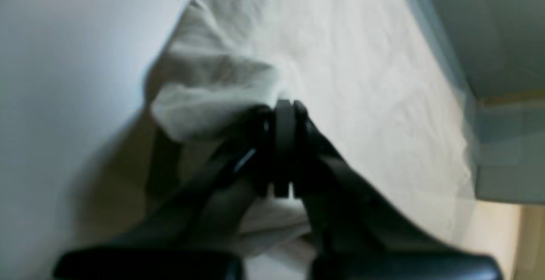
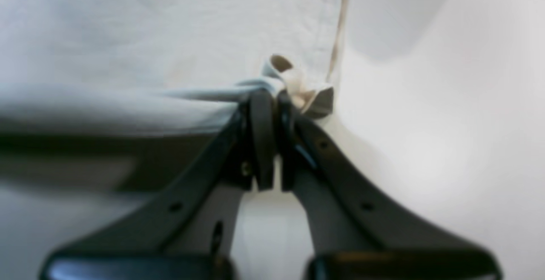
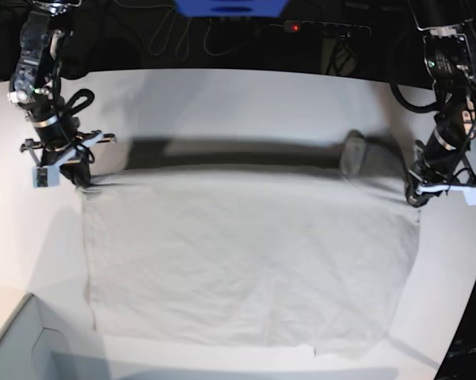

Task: Layout the t-shirt on the table in an organized manner, then fold the t-shirt properly
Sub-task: 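Release the flattened shirt and regrasp its edge with both grippers, then pull the shirt edge with both grippers to reposition it, then grasp the shirt with both grippers and lift it to fold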

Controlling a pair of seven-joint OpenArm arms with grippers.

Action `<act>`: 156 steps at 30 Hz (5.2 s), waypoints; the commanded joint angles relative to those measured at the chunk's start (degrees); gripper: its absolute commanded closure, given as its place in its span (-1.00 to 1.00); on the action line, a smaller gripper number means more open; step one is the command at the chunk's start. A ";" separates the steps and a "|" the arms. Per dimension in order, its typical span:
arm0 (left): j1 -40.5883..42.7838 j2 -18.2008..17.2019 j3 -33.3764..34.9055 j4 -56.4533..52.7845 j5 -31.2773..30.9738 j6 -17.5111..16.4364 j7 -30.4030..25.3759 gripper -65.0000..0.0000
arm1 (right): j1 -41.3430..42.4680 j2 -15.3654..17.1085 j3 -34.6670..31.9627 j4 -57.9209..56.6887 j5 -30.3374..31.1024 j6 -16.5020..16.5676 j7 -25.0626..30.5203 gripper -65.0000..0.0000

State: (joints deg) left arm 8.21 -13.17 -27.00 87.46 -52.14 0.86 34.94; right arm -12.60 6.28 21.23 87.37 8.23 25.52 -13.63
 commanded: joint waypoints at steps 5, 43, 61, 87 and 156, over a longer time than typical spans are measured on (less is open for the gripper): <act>-0.60 -0.24 2.17 -0.47 -0.56 -0.64 -1.58 0.98 | 0.25 1.06 6.06 0.76 0.52 -0.33 1.54 1.00; 9.59 4.42 -1.26 -0.91 -0.74 -0.73 -1.58 -0.45 | 3.50 1.14 12.13 1.37 0.25 -0.42 -6.81 0.30; 0.54 12.33 18.70 6.03 -0.30 -0.12 0.53 1.00 | 9.48 4.40 -2.03 -5.22 0.17 -0.51 -7.16 1.00; -22.32 -1.91 18.96 -27.37 -0.21 -0.12 -15.64 1.00 | 2.01 -2.46 -25.59 -13.48 0.17 -0.51 -6.72 1.00; -3.06 -7.36 22.21 -7.77 -0.74 -0.12 -15.03 1.00 | 37.79 -9.23 -41.32 -44.96 0.17 -0.68 3.30 1.00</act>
State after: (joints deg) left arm 5.37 -19.92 -4.56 78.94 -52.45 1.30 20.53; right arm 23.57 -2.85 -20.18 41.50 7.84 24.64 -11.62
